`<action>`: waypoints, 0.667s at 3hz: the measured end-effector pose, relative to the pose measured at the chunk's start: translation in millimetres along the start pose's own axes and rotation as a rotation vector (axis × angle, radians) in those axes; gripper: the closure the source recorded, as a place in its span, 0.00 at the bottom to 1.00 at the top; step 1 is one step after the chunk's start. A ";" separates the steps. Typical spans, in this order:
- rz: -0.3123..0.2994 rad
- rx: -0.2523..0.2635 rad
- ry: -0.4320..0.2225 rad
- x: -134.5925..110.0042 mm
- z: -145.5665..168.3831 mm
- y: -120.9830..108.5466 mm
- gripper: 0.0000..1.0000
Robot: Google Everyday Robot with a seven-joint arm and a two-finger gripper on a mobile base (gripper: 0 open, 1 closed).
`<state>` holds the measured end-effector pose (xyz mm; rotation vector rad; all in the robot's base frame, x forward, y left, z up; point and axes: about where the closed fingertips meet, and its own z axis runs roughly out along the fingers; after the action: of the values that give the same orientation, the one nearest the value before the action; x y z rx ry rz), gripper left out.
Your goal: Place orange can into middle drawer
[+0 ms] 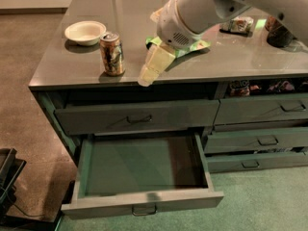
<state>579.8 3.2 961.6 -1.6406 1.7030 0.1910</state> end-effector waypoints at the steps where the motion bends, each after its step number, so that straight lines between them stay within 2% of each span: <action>1: -0.029 0.020 -0.038 -12.4 15.4 -17.4 0.00; 2: -0.045 0.015 -0.082 -25.6 41.4 -36.0 0.00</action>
Offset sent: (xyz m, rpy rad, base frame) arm 0.0828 0.0646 -0.0060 0.1038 -0.0646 0.0894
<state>626.5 41.7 961.2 -1.6361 1.6008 0.2200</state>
